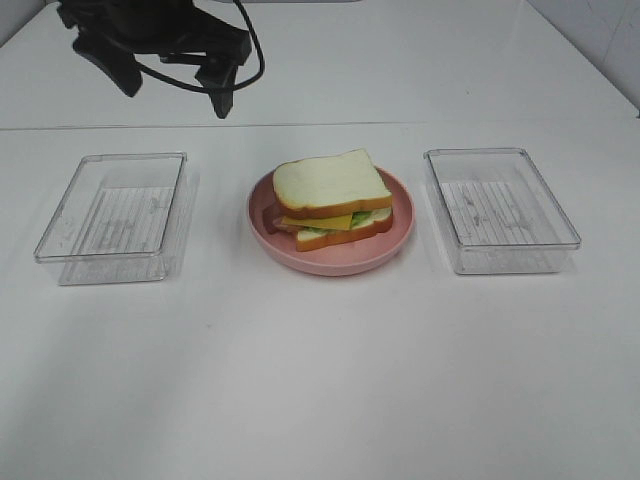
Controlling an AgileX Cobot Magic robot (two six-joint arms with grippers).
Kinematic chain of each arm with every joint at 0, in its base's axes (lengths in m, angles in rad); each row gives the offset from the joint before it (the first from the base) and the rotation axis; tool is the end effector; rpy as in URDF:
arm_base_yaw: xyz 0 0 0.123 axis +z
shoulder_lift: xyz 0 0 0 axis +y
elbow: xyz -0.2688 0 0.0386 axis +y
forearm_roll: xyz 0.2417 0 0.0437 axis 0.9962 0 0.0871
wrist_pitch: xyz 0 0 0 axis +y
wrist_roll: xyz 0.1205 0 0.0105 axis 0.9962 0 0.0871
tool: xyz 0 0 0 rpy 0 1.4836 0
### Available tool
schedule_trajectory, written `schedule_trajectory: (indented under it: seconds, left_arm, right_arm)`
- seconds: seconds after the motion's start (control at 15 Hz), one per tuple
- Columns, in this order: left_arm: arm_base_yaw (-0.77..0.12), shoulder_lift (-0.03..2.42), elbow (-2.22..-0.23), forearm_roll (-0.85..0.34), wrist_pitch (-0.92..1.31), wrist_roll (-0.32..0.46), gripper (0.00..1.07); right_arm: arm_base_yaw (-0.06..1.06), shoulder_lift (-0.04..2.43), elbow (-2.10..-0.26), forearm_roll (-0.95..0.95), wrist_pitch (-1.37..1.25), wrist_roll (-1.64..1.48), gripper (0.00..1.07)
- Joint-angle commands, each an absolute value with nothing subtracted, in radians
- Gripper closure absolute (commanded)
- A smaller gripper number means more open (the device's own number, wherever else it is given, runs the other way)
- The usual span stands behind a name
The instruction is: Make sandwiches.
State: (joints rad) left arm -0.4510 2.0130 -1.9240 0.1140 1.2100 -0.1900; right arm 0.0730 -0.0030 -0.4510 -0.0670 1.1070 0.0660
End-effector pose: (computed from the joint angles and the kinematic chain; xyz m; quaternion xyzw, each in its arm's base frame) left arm 0.3989 -0.1789 0.2589 0.1380 0.9726 -0.0030 0.1868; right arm 0.0315 -0.0050 0.2414 -0.0018 0.8759 0.0000 0.4825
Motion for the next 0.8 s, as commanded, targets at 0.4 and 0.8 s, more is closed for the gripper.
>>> schedule_trajectory:
  seconds: [0.4, 0.8]
  left_arm:
    - [-0.324, 1.569, -1.435, 0.223, 1.307, -0.215, 0.17]
    - [-0.143, 1.151, -1.024, 0.180, 1.229, -0.241, 0.17]
  right_arm:
    - [0.068, -0.036, -0.450, -0.063, 1.098, 0.059, 0.09]
    - [0.068, -0.036, -0.450, -0.063, 1.098, 0.059, 0.09]
